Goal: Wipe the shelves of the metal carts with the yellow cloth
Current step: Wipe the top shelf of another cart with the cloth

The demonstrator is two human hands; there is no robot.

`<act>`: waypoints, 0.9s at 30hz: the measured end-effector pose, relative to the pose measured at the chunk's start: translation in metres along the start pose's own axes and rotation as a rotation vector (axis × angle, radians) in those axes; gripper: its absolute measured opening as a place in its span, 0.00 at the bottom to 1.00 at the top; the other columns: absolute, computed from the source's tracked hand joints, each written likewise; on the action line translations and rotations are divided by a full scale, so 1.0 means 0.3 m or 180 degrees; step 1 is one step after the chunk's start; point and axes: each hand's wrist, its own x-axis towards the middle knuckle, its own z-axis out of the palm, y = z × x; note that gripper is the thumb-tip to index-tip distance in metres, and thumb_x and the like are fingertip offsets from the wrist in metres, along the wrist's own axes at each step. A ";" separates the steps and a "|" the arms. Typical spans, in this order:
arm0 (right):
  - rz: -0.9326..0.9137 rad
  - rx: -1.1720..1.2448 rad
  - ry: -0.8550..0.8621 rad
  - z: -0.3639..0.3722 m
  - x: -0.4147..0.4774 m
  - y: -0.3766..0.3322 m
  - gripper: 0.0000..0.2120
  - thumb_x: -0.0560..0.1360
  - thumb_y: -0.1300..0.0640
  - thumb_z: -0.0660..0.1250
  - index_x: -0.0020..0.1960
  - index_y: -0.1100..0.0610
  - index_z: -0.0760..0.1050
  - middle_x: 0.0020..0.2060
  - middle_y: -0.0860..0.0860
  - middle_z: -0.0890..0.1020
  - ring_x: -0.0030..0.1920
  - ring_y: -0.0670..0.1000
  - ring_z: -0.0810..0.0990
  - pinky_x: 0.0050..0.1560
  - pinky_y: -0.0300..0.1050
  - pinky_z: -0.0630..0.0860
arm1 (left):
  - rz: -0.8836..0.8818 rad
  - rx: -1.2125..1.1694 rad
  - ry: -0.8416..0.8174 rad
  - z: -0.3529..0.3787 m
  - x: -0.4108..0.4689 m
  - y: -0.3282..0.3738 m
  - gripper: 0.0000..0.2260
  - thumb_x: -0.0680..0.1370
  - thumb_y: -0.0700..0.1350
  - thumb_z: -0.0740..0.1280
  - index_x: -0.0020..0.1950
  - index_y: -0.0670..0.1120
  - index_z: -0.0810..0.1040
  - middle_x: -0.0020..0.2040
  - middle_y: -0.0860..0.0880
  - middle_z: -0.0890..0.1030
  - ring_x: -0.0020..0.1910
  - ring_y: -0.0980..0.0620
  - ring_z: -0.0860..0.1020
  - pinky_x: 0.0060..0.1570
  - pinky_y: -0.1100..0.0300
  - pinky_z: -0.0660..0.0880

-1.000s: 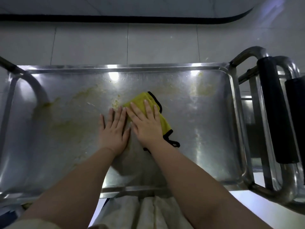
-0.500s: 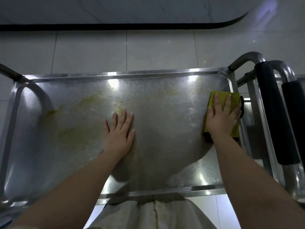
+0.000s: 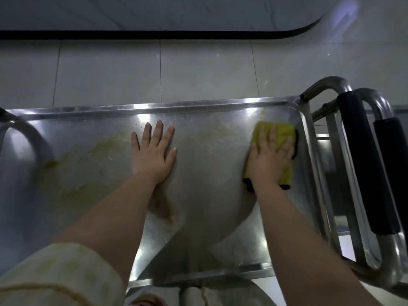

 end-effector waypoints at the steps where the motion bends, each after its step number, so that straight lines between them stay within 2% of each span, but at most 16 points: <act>1: -0.0187 -0.0031 -0.0032 0.019 -0.013 -0.083 0.26 0.82 0.43 0.52 0.78 0.40 0.50 0.78 0.44 0.52 0.77 0.65 0.44 0.75 0.60 0.41 | -0.0005 -0.0007 -0.0008 0.000 -0.002 -0.002 0.27 0.81 0.61 0.43 0.79 0.59 0.40 0.80 0.52 0.40 0.78 0.46 0.39 0.73 0.40 0.38; 5: -0.1452 -0.0111 -0.0210 0.096 -0.131 -0.406 0.27 0.80 0.44 0.54 0.77 0.40 0.53 0.78 0.42 0.53 0.77 0.64 0.44 0.75 0.60 0.38 | -0.0052 -0.0187 0.0043 -0.004 -0.004 -0.003 0.29 0.79 0.62 0.41 0.79 0.56 0.42 0.79 0.54 0.42 0.78 0.50 0.40 0.73 0.43 0.35; 7: -0.2033 -0.0142 -0.0350 0.109 -0.161 -0.466 0.26 0.80 0.45 0.54 0.77 0.40 0.55 0.78 0.43 0.55 0.77 0.64 0.45 0.75 0.61 0.40 | -0.0075 -0.0206 0.0030 -0.004 0.000 -0.005 0.31 0.77 0.62 0.39 0.78 0.54 0.40 0.79 0.55 0.41 0.78 0.51 0.40 0.74 0.44 0.35; 9: -0.2387 -0.0178 -0.0435 0.097 -0.118 -0.434 0.25 0.81 0.43 0.52 0.77 0.39 0.53 0.78 0.43 0.54 0.77 0.63 0.45 0.75 0.60 0.43 | -0.0082 -0.0156 0.0030 -0.002 0.001 -0.004 0.30 0.77 0.62 0.39 0.78 0.54 0.39 0.79 0.56 0.41 0.78 0.52 0.39 0.74 0.44 0.35; 11: -0.2315 -0.0366 -0.0378 0.077 -0.022 -0.337 0.25 0.82 0.42 0.49 0.77 0.38 0.47 0.78 0.43 0.50 0.77 0.63 0.43 0.76 0.58 0.43 | -0.0077 -0.0116 0.0035 -0.001 0.002 -0.003 0.29 0.78 0.62 0.39 0.79 0.57 0.41 0.79 0.56 0.41 0.78 0.51 0.40 0.73 0.45 0.34; 13: -0.1659 -0.0394 -0.0217 0.037 0.105 -0.185 0.25 0.82 0.43 0.49 0.77 0.38 0.47 0.78 0.43 0.48 0.77 0.64 0.43 0.76 0.57 0.41 | -0.0061 -0.0079 0.0036 -0.001 0.001 -0.004 0.28 0.79 0.61 0.41 0.79 0.58 0.41 0.79 0.55 0.42 0.78 0.50 0.40 0.73 0.46 0.33; 17: -0.0273 0.0082 0.0025 -0.096 0.275 0.156 0.25 0.82 0.44 0.51 0.78 0.40 0.51 0.79 0.43 0.50 0.77 0.63 0.43 0.76 0.59 0.41 | -0.0043 -0.0036 0.0065 -0.002 0.003 0.004 0.27 0.80 0.61 0.41 0.79 0.58 0.40 0.79 0.54 0.41 0.78 0.49 0.40 0.73 0.45 0.33; 20: 0.0378 0.0227 0.0172 -0.102 0.291 0.159 0.25 0.82 0.44 0.50 0.78 0.40 0.51 0.79 0.42 0.50 0.77 0.64 0.42 0.75 0.62 0.41 | -0.0032 -0.0009 0.0092 0.000 0.006 0.018 0.28 0.79 0.61 0.40 0.79 0.57 0.40 0.79 0.54 0.41 0.78 0.49 0.39 0.73 0.44 0.33; 22: 0.0298 0.0151 0.0225 -0.072 0.275 0.037 0.25 0.82 0.43 0.50 0.78 0.42 0.52 0.79 0.44 0.52 0.77 0.65 0.45 0.75 0.61 0.42 | -0.0028 0.0011 0.0082 0.002 0.011 0.019 0.28 0.79 0.60 0.39 0.79 0.57 0.40 0.79 0.53 0.41 0.78 0.48 0.39 0.73 0.44 0.34; 27: -0.1470 -0.0069 -0.0065 0.044 0.117 -0.361 0.27 0.81 0.45 0.53 0.78 0.40 0.51 0.78 0.41 0.52 0.77 0.63 0.44 0.75 0.58 0.41 | -0.0103 -0.0123 0.0145 0.009 0.014 0.006 0.27 0.80 0.55 0.40 0.79 0.52 0.43 0.80 0.52 0.44 0.78 0.50 0.42 0.73 0.48 0.33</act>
